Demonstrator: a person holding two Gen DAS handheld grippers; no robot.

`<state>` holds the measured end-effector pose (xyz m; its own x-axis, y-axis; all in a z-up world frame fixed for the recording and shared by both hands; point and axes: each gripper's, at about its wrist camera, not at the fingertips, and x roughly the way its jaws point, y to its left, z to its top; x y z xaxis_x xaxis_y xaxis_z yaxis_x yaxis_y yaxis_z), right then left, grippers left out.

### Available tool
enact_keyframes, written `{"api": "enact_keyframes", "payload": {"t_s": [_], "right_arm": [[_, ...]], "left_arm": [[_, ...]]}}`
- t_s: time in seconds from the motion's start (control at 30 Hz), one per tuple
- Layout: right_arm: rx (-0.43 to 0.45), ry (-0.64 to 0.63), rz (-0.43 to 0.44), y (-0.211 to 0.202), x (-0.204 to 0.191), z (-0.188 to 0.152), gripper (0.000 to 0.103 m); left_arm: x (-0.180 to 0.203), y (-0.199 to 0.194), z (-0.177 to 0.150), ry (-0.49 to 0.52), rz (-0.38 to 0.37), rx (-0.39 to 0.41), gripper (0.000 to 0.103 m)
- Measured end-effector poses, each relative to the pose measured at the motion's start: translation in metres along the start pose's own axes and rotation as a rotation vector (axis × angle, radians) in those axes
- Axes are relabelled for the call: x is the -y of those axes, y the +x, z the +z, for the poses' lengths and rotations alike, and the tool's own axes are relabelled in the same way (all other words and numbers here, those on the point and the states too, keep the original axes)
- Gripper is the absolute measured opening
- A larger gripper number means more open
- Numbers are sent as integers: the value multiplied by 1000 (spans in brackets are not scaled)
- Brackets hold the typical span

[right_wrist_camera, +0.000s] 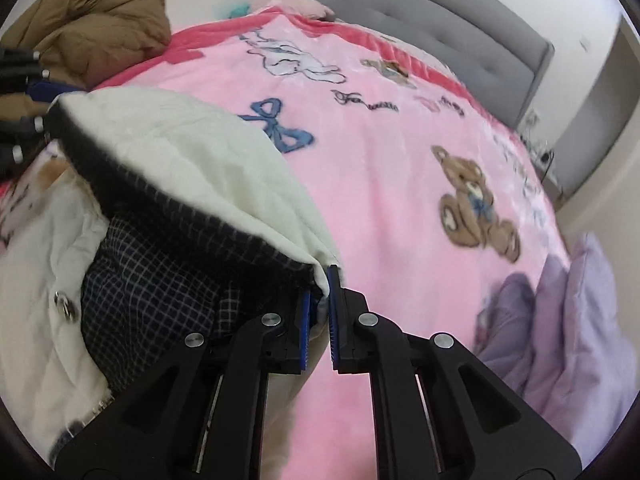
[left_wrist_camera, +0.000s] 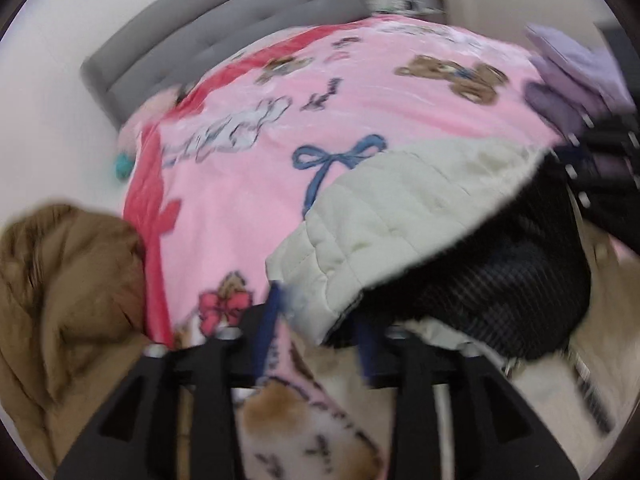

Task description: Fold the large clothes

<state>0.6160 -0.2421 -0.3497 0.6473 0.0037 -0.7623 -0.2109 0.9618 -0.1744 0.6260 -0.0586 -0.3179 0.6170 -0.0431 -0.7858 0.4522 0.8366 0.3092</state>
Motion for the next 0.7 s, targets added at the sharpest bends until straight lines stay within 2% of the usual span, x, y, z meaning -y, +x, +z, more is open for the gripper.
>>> {"api": "enact_keyframes", "payload": {"t_s": [0.03, 0.07, 0.1, 0.17, 0.23, 0.27, 0.3, 0.33, 0.37, 0.4, 0.47, 0.53, 0.63, 0.7], "right_arm": [[-2, 35, 13, 0, 4, 0, 7], [-4, 87, 41, -1, 10, 0, 7], [-4, 122, 56, -1, 14, 0, 7], [-9, 128, 62, -1, 15, 0, 7], [-7, 103, 50, -1, 12, 0, 7], [-9, 96, 44, -1, 11, -1, 7], [-12, 96, 40, -1, 11, -1, 7], [-15, 103, 40, -1, 11, -1, 7], [-14, 113, 43, -1, 12, -2, 7], [-11, 120, 43, -1, 13, -2, 7], [-17, 126, 39, -1, 14, -3, 7], [-21, 135, 39, -2, 17, -2, 7], [-2, 157, 51, -10, 22, -1, 7], [12, 154, 54, -15, 23, 1, 7]], "left_arm": [[-1, 2, -1, -63, -22, -28, 65], [1, 2, -2, -102, -53, -45, 68], [7, 1, -5, -138, -83, -45, 69], [23, -2, -9, -135, -94, -33, 69], [40, 2, -11, -105, -28, -45, 69], [45, 7, -11, -108, -22, -50, 69], [47, 14, -11, -128, -24, -65, 60], [47, 19, -10, -147, -14, -89, 43], [45, 27, -10, -178, 0, -123, 32], [38, 37, -11, -242, -10, -168, 16], [26, 42, -15, -337, -51, -184, 12], [16, 35, -20, -371, -100, -180, 7], [3, 9, -28, -334, -208, -163, 3], [-11, -17, -33, -331, -331, -157, 3]]}}
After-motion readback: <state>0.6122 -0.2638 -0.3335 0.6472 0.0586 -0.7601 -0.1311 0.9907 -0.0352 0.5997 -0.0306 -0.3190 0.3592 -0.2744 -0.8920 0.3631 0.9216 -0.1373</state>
